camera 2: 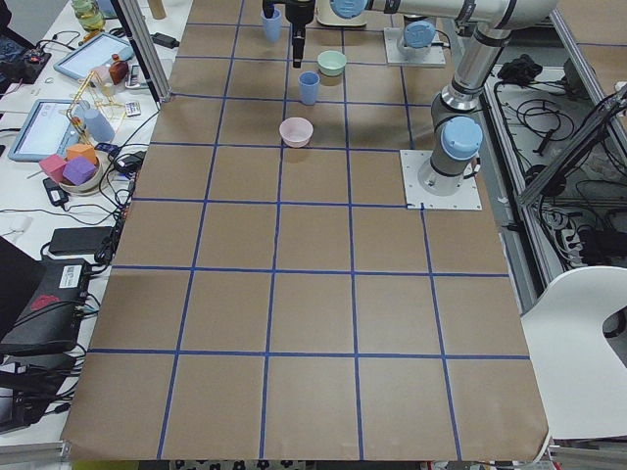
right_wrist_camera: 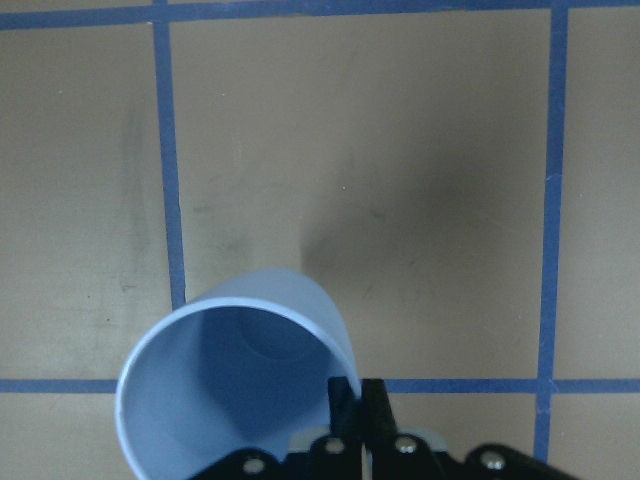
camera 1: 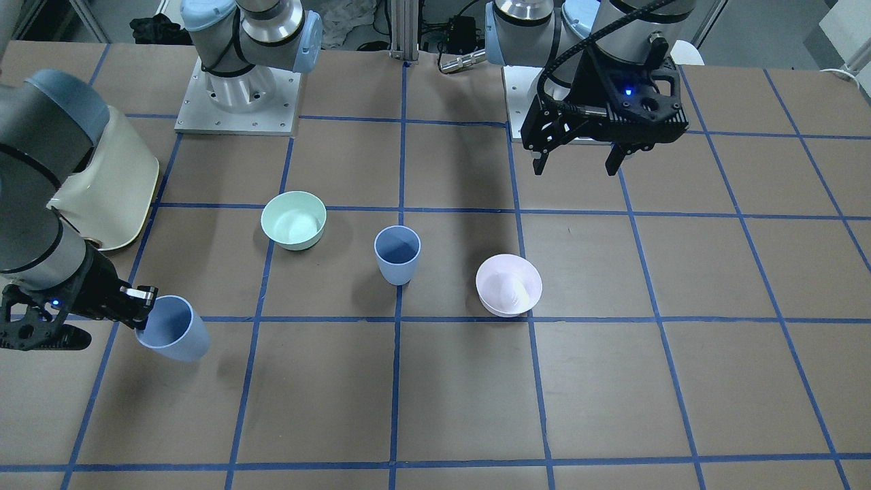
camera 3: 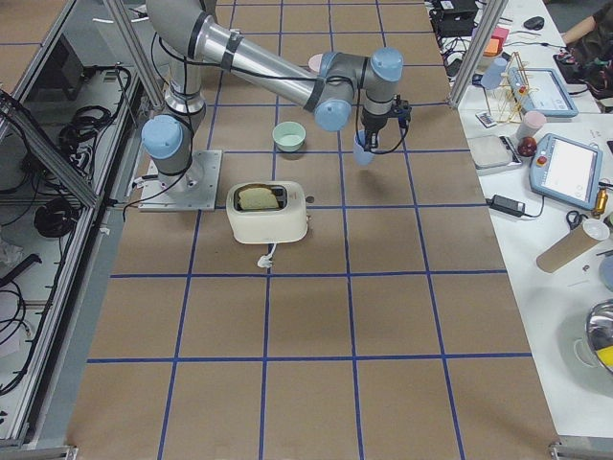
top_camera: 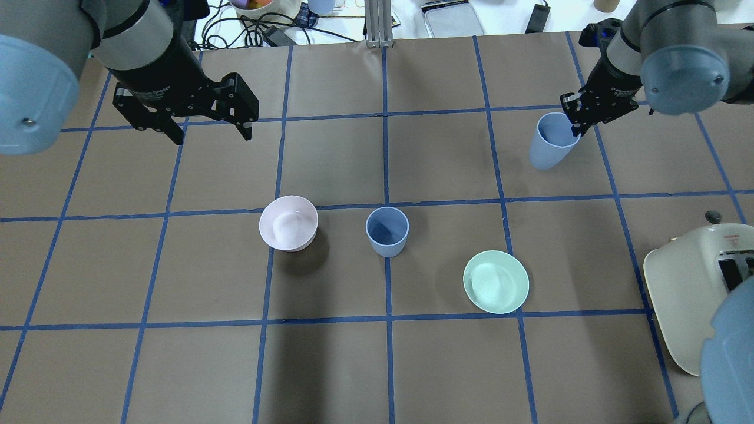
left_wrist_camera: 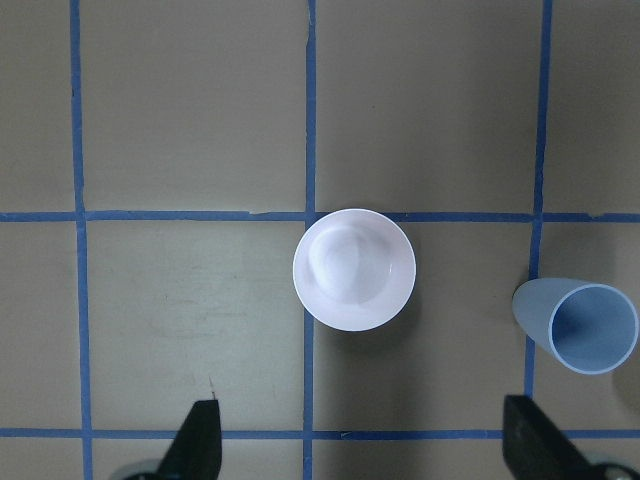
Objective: Stack blue cups with both arms
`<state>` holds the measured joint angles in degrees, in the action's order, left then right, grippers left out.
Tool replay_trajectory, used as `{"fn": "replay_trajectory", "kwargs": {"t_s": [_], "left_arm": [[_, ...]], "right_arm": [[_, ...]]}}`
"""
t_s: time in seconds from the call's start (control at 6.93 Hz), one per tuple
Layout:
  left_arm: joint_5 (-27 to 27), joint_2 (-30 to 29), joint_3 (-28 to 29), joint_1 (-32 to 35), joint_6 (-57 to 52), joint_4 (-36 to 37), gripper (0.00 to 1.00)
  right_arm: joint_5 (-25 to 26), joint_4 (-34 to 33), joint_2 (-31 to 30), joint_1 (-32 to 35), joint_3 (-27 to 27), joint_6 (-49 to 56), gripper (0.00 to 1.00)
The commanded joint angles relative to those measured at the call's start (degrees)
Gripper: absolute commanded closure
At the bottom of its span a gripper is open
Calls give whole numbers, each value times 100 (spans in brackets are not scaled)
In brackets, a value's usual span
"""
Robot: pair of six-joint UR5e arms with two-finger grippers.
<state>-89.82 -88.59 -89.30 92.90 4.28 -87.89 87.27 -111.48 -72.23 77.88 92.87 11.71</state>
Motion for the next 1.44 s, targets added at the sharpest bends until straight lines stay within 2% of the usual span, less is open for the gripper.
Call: {"fn": "replay_trajectory", "kwargs": {"t_s": [0.0, 0.29, 0.43, 0.72, 0.87, 1.3], "left_arm": [[-1, 8, 0, 0, 2, -18, 0], [-1, 8, 0, 0, 2, -9, 0], [-1, 8, 0, 0, 2, -18, 0], [-1, 17, 9, 0, -6, -26, 0], [-1, 17, 9, 0, 2, -26, 0], [-1, 17, 0, 0, 2, -26, 0]], "right_arm": [[44, 257, -378, 409, 46, -168, 97], [80, 1020, -939, 1365, 12, -1393, 96], [97, 1162, -1116, 1961, -6, -2217, 95], [89, 1102, -1127, 2912, -6, -3701, 95], [97, 1050, -1031, 3273, 12, -3911, 95], [106, 917, -995, 3339, 56, -3948, 90]]}}
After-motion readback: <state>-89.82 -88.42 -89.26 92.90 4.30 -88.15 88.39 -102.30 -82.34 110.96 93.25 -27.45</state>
